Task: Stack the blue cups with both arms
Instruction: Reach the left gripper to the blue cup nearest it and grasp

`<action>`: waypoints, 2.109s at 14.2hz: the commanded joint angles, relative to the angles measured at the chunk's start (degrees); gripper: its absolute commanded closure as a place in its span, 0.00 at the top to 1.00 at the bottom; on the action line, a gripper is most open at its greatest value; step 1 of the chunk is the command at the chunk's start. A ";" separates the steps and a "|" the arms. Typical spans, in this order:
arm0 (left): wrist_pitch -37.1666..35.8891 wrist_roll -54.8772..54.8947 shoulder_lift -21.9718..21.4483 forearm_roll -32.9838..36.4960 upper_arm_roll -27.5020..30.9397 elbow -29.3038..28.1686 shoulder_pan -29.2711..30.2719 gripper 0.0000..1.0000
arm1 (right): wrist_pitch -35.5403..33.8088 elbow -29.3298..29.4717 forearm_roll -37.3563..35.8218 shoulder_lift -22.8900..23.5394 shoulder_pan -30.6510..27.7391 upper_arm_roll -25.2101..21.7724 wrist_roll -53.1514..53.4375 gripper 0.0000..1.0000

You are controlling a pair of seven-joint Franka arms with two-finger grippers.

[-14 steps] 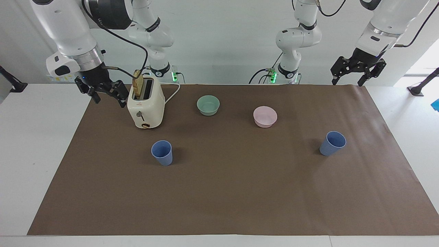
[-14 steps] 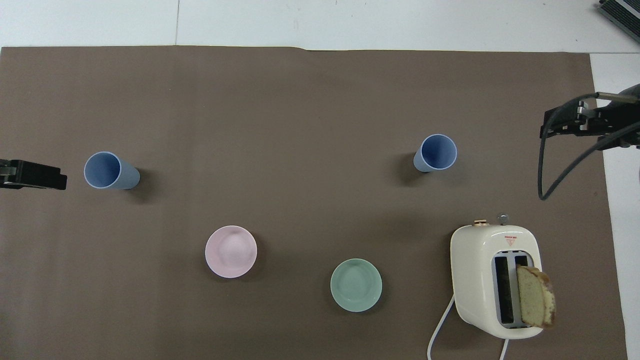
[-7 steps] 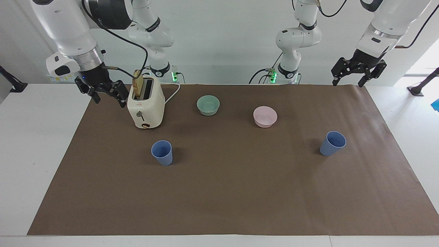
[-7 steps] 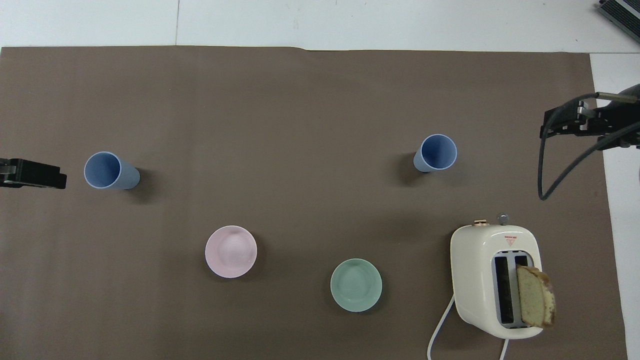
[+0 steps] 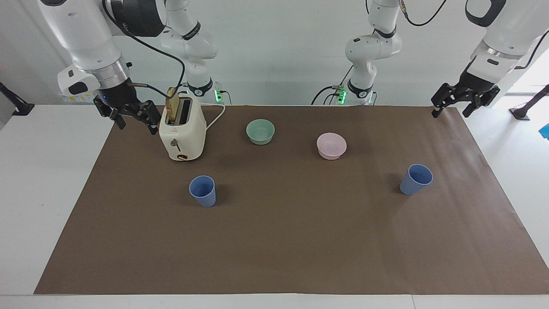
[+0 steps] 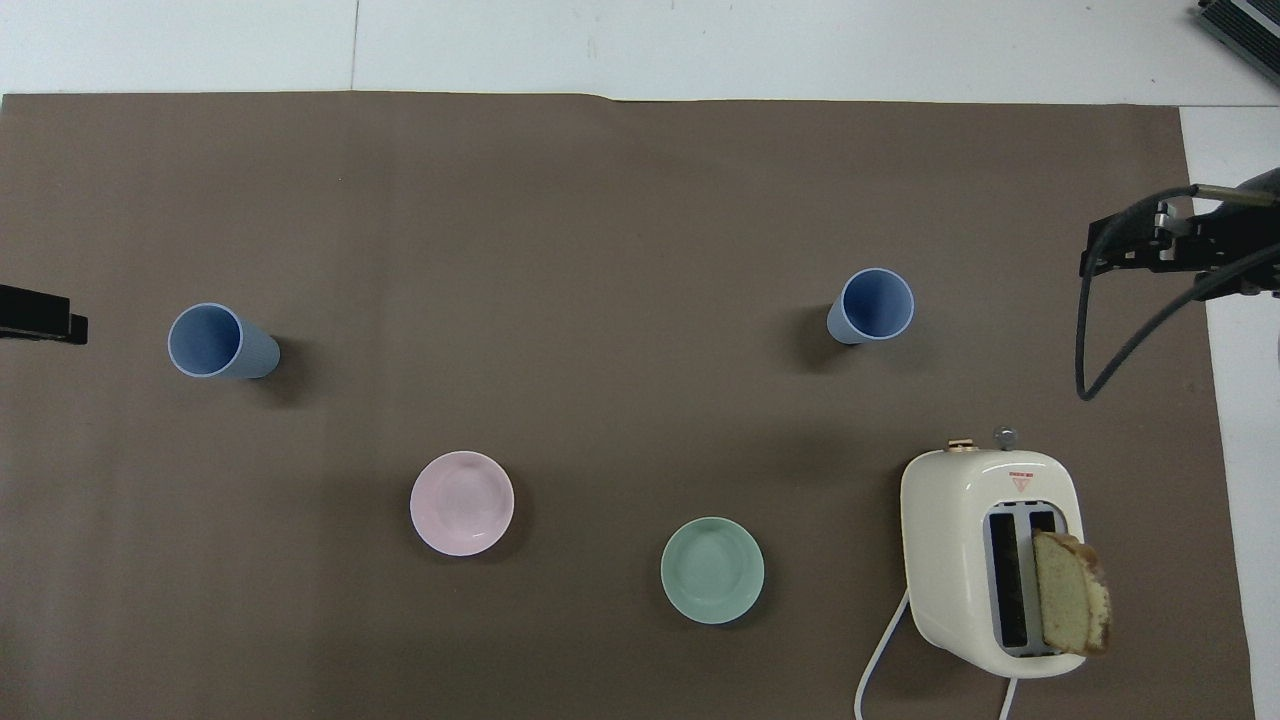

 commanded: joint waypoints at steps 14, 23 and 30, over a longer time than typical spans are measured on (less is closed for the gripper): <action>24.54 -0.49 10.06 -0.63 -0.43 -18.22 5.04 1.00 | 0.29 -1.02 0.22 -0.96 -0.62 0.23 -1.00 1.00; 25.77 -2.34 10.58 -3.17 -0.52 -20.51 4.33 0.24 | 0.29 -1.02 0.22 -0.96 -0.62 0.23 -1.00 1.00; 21.04 -2.34 11.38 -3.71 -0.60 -15.07 4.16 0.00 | 0.29 -1.02 0.13 -0.96 -0.62 0.23 -0.91 1.00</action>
